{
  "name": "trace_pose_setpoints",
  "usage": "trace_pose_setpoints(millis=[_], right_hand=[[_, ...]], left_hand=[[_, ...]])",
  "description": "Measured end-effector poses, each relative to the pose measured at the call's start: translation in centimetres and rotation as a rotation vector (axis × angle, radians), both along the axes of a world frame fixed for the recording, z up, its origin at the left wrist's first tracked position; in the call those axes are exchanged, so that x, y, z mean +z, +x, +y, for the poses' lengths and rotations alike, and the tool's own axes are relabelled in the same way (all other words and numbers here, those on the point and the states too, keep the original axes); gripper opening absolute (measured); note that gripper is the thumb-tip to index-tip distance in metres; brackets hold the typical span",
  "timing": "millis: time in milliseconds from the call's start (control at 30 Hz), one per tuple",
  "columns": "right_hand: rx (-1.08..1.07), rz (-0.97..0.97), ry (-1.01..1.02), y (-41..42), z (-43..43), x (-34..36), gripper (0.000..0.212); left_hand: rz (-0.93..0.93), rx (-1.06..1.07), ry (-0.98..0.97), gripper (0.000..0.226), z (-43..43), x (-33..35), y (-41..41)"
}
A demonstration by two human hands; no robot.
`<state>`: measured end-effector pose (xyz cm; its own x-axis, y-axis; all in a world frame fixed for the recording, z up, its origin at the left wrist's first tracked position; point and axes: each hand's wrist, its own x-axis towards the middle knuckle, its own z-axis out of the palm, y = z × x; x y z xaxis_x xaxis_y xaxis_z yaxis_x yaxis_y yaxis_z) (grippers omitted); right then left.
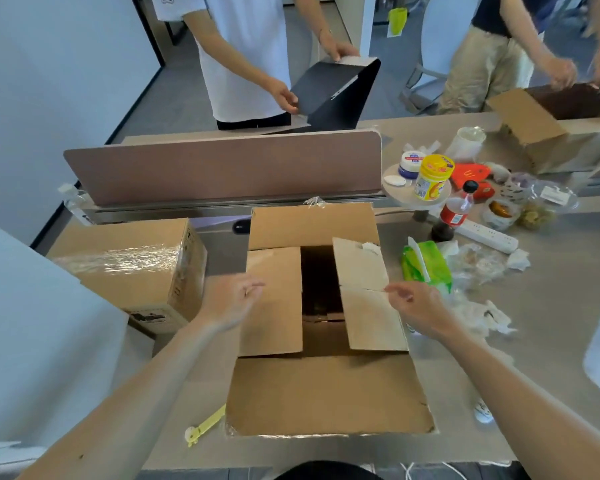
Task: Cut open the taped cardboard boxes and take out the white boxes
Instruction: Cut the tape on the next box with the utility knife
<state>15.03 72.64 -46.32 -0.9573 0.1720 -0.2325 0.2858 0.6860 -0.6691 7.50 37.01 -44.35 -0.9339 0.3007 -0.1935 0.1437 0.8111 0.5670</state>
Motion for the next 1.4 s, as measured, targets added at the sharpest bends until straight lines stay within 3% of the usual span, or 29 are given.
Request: trace_pose_setpoints(millis=[67,167,233,300,400,500,667,733,900,1000,1133,1200,1300,1400], right_hand=[[-0.014,-0.050,0.054,1.5,2.0,-1.5,0.040],[0.023,-0.250,0.044,4.2,3.7,-3.9,0.063],[0.112,-0.409,-0.023,5.6,3.7,-5.2,0.078],[0.191,-0.443,-0.168,6.4,2.8,-5.6,0.086],[0.178,-0.382,-0.394,6.8,1.4,-5.3,0.075],[0.156,-0.294,-0.445,7.0,1.4,-4.3,0.065],[0.001,-0.158,-0.721,6.3,0.5,1.7,0.034],[-0.015,-0.117,-0.678,5.5,0.4,3.2,0.023],[-0.069,0.027,-0.739,3.5,0.3,5.6,0.077],[-0.082,0.067,-0.803,2.5,0.5,6.8,0.062],[-0.149,0.084,-0.905,1.3,1.0,8.1,0.096],[-0.179,0.091,-0.842,0.7,1.1,8.8,0.089],[-0.217,0.068,-0.766,-0.3,1.1,10.5,0.047],[-0.231,0.024,-0.693,-1.2,1.3,12.1,0.031]], left_hand=[[0.002,0.043,0.064,0.035,-1.4,-1.6,1.1],[-0.297,0.166,0.067,0.066,-3.7,-3.9,3.1],[-0.491,0.122,0.039,0.072,-4.0,-4.7,4.3],[-0.577,-0.012,0.024,0.075,-3.3,-4.8,5.1],[-0.521,-0.085,-0.004,0.066,-2.7,-4.6,5.4],[-0.574,-0.058,0.109,0.057,-2.5,-3.5,5.5],[-0.554,0.138,0.452,0.083,-3.3,-1.4,3.8],[-0.521,0.250,0.544,0.083,-3.3,0.1,3.0],[-0.479,0.105,0.767,0.086,-2.4,4.8,1.3],[-0.438,0.054,0.881,0.106,-2.3,7.0,0.5],[-0.457,-0.084,0.900,0.124,-2.7,8.4,-0.1],[-0.461,-0.146,0.872,0.128,-3.0,8.9,-0.1],[-0.388,-0.166,0.769,0.124,-3.1,9.6,0.0],[-0.240,-0.038,0.677,0.086,-2.0,10.4,0.2]])
